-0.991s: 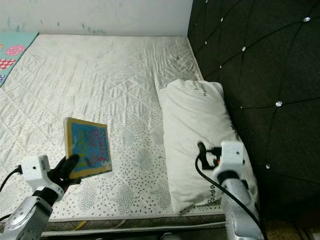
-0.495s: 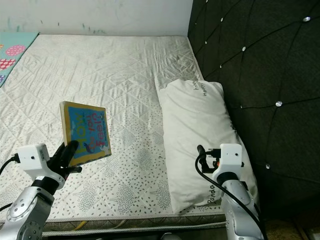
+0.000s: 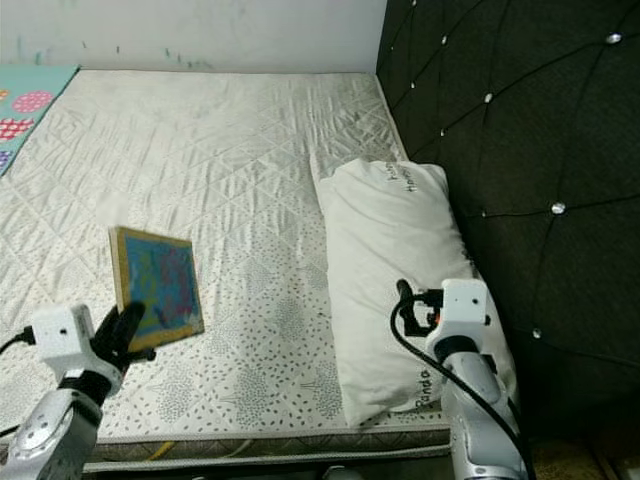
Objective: Clean up the room
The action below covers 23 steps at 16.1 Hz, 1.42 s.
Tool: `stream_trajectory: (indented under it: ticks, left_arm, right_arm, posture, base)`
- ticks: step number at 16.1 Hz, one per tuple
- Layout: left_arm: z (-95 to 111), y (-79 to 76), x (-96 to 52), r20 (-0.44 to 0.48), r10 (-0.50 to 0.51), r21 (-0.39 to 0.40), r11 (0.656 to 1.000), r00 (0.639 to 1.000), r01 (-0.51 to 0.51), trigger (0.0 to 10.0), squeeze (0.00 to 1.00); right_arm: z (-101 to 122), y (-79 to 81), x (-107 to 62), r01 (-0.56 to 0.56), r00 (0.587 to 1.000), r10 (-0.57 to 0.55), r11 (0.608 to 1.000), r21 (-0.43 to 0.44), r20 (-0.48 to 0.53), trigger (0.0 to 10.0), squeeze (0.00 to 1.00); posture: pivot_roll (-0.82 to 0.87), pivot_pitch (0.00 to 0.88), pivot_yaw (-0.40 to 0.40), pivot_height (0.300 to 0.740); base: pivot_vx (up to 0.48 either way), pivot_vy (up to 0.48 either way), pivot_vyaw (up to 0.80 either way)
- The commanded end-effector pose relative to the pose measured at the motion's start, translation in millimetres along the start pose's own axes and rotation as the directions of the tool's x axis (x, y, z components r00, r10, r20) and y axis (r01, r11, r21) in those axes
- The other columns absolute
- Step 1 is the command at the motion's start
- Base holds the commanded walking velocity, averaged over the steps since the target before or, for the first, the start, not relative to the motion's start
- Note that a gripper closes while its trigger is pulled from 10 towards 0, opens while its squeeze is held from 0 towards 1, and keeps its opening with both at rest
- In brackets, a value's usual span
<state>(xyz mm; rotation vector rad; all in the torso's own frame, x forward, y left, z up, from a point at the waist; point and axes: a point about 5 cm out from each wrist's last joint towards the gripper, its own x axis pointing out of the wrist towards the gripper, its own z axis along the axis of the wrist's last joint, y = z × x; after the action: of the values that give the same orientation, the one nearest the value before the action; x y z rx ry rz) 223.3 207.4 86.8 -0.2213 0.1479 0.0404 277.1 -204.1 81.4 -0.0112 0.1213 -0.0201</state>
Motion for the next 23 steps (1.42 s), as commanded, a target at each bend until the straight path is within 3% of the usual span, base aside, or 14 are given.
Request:
stream_trajectory:
  ticks: [1,18,23]
  left_arm:
    - [8.7,-1.4,1.3,0.045,-0.002,0.007,1.000,0.999,0.001,10.0,0.00]
    - [13.9,0.9,6.7,0.076,0.038,0.020,0.999,0.996,-0.039,10.0,0.00]
    - [15.2,2.8,7.6,0.088,0.058,0.025,0.998,0.994,-0.061,10.0,0.00]
  right_arm:
    - [2.0,0.8,0.3,-0.001,1.000,0.000,1.000,0.001,0.015,10.0,0.00]
    - [3.2,2.1,-0.4,-0.010,1.000,0.010,1.000,0.013,0.028,10.0,0.00]
    - [3.5,2.6,-0.1,-0.017,0.999,0.017,1.000,0.010,0.031,10.0,0.00]
  posture:
    - [-0.13,0.108,0.002,0.740]
    - [-0.13,0.122,0.003,0.740]
    - [-0.13,0.122,0.002,0.689]
  base:
    - [0.000,0.000,0.00]
    - [0.000,0.000,0.00]
    - [0.000,0.000,0.00]
